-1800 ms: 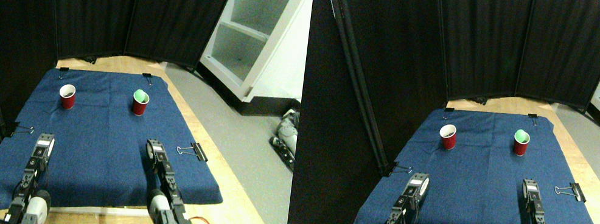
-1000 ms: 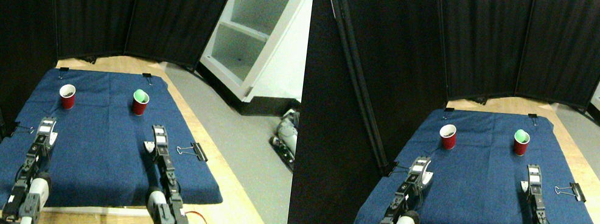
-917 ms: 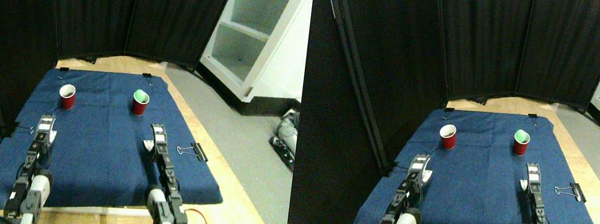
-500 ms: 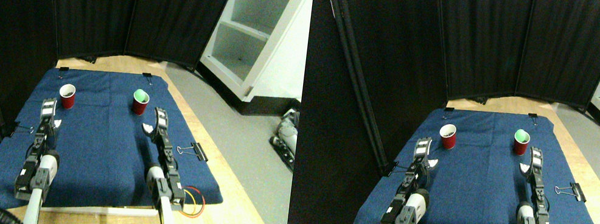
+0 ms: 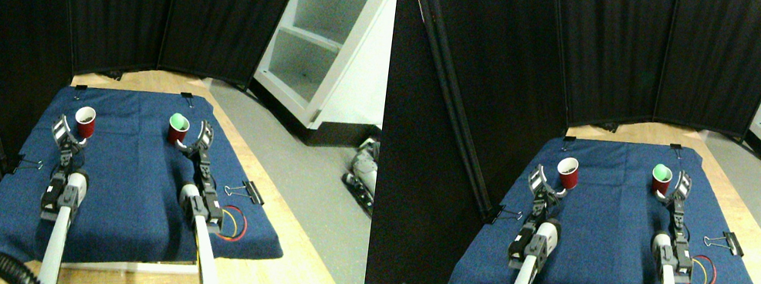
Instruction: Pour (bimanual)
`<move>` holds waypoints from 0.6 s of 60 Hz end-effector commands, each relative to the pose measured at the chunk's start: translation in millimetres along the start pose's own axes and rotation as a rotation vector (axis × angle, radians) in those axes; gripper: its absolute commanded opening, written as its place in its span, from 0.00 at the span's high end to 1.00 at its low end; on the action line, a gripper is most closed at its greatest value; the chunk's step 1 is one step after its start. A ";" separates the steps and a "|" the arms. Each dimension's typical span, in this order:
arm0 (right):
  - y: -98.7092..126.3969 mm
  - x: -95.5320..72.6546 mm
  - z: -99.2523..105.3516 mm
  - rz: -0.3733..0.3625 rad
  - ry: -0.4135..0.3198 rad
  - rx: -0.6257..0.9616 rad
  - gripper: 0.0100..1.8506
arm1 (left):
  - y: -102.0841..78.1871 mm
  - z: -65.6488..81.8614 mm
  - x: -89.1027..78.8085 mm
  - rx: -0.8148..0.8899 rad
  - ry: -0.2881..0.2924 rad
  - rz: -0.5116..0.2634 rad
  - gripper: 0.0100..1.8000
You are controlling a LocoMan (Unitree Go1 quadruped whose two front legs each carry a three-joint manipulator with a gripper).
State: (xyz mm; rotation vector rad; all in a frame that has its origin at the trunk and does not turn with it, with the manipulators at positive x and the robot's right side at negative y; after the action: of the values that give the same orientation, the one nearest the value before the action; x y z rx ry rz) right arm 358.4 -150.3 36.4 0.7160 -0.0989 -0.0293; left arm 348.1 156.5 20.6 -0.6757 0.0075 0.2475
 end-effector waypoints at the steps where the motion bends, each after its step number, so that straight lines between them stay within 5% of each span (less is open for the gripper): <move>1: 3.3 5.2 -0.5 -0.005 -0.031 0.003 0.56 | -7.9 0.0 6.3 -0.020 -0.039 -0.011 0.50; 24: -6.2 15.1 -9.6 -0.128 -0.033 0.381 0.55 | -7.4 -16.0 23.8 -0.262 -0.068 0.047 0.47; 36: -9.3 17.4 -17.2 -0.164 -0.017 0.532 0.57 | -3.6 -25.5 28.0 -0.361 -0.052 0.075 0.56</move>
State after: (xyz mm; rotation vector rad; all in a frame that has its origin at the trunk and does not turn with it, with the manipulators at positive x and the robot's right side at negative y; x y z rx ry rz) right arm 373.7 -152.1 18.4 1.2265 -0.0644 -0.1936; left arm 373.8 147.4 -0.6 -1.0375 -0.0464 0.3588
